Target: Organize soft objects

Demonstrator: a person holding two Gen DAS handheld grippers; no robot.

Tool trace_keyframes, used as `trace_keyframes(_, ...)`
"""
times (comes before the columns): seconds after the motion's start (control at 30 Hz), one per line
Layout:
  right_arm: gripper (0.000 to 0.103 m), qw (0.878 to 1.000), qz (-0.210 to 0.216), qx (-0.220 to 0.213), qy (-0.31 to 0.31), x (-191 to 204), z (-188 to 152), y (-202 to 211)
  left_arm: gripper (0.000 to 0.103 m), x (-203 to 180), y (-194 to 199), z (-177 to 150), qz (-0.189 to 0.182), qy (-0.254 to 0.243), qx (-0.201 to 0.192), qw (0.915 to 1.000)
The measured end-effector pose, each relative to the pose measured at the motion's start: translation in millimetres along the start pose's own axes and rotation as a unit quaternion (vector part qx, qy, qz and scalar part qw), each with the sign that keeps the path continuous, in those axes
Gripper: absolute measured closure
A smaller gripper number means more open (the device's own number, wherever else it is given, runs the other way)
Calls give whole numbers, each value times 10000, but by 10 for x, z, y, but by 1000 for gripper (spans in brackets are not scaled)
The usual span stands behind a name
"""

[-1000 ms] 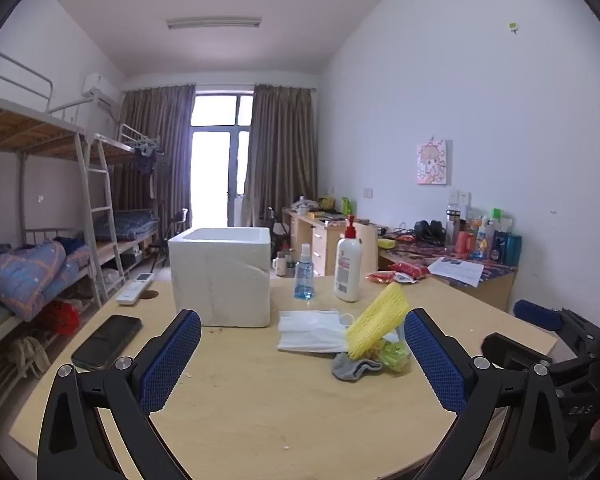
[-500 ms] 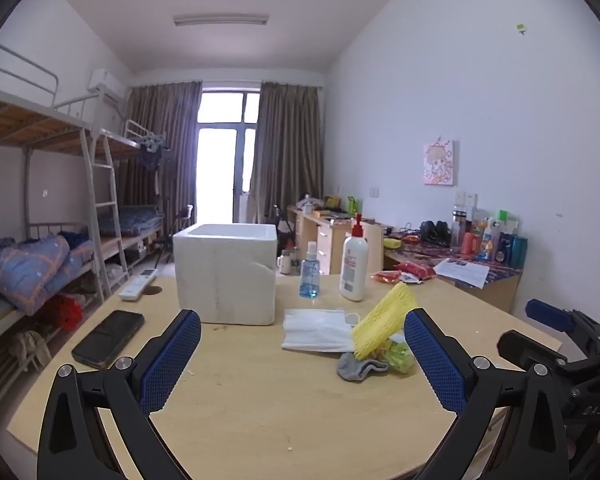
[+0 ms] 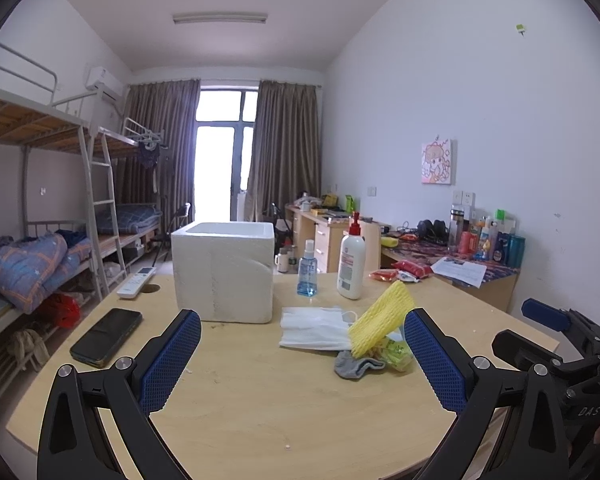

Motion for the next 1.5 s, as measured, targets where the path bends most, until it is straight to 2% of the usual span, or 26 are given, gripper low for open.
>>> trace_keyframes(0.67, 0, 10000, 1, 5, 34, 10, 10, 0, 1, 19, 17, 4, 64, -62, -17, 10000)
trace_keyframes(0.9, 0, 10000, 15, 12, 39, 15, 8, -1, 1, 58, 15, 17, 205, -37, -56, 9998)
trace_keyframes(1.17, 0, 10000, 29, 27, 32, 19, -3, -10, 1, 69, 13, -9, 185, -60, -10, 9998)
trace_keyframes(1.5, 0, 9999, 15, 101, -56, -48, -12, -79, 1, 64, -26, -13, -25, 31, 0, 10000)
Point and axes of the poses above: each gripper's, at about its wrist camera, not at the fingertips, and y roughly against the way its jaws point, x to its left, z to its top, the point moved 6 cm from there along -y, roughly the way its jaws point, and after that the axes turned 3 degrees about -z, right-handed, at the moved point
